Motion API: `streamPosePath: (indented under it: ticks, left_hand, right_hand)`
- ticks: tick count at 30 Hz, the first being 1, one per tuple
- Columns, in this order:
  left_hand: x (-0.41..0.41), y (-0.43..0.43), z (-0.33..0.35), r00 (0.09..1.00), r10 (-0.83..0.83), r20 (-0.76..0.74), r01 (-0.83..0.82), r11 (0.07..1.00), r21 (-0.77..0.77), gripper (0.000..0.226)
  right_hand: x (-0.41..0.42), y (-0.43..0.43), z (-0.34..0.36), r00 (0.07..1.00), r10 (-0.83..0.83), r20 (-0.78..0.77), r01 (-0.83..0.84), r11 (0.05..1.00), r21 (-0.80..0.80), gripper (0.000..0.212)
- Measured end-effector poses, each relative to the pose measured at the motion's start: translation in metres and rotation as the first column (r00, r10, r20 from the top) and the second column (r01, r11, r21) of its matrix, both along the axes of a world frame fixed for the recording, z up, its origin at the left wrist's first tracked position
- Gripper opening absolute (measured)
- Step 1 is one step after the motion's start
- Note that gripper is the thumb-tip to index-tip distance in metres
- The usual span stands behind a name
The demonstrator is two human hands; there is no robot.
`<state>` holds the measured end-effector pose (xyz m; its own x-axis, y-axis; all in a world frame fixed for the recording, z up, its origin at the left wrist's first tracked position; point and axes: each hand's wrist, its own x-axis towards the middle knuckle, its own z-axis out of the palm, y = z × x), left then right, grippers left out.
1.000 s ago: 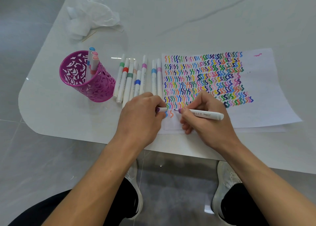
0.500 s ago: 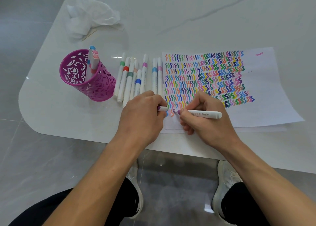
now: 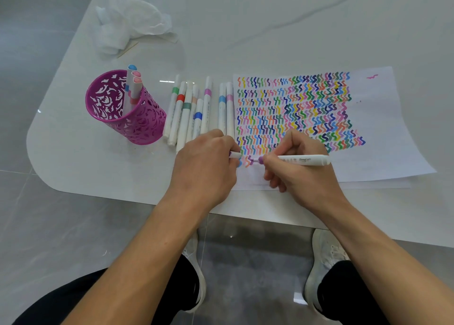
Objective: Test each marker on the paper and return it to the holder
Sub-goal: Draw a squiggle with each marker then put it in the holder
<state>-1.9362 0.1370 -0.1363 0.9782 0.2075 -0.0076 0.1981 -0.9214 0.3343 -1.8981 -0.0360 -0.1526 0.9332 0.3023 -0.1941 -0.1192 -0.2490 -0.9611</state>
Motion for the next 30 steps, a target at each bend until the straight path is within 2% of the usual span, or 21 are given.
streamPosePath:
  ticks: [5,10,12,14,17,20,23,26,30]
  left_hand:
    - [-0.002,0.001,0.003,1.0,-0.003,-0.01,0.002,1.0,-0.015,0.017]
    - [-0.005,-0.003,0.01,0.999,0.033,0.023,-0.031,0.998,-0.062,0.021]
    - [-0.004,-0.002,0.015,0.997,0.068,0.039,-0.062,0.988,-0.139,0.022]
    - [-0.001,-0.001,0.021,0.991,0.114,0.064,-0.092,0.956,-0.28,0.022]
    - [0.0,-0.002,0.028,0.983,0.171,0.06,-0.114,0.84,-0.53,0.022]
    - [0.001,-0.003,0.03,0.974,0.221,-0.04,-0.174,0.628,-0.759,0.023]
    - [0.004,-0.003,0.03,0.969,0.215,-0.118,-0.205,0.449,-0.87,0.026]
    - [0.005,-0.002,0.029,0.973,0.187,-0.138,-0.199,0.369,-0.908,0.024]
    - [0.003,-0.003,0.029,0.981,0.136,-0.138,-0.179,0.367,-0.913,0.02]
  right_hand:
    - [0.007,-0.004,0.006,0.996,-0.065,-0.067,0.077,0.976,0.201,0.022]
    - [0.012,-0.006,0.012,0.995,-0.087,-0.056,0.1,0.953,0.288,0.019]
    - [0.014,-0.008,0.017,0.994,-0.104,-0.019,0.105,0.953,0.284,0.023]
    - [0.016,-0.009,0.021,0.993,-0.117,0.009,0.11,0.952,0.287,0.024]
    - [0.017,-0.01,0.025,0.992,-0.125,0.023,0.112,0.943,0.313,0.011]
    - [0.019,-0.009,0.027,0.99,-0.141,-0.029,0.142,0.918,0.371,0.007]
    - [0.02,-0.01,0.03,0.985,-0.163,-0.057,0.172,0.908,0.382,0.011]
    - [0.019,-0.01,0.03,0.986,-0.16,-0.039,0.163,0.911,0.378,0.011]
    - [0.017,-0.006,0.031,0.988,-0.153,-0.019,0.15,0.919,0.365,0.013]
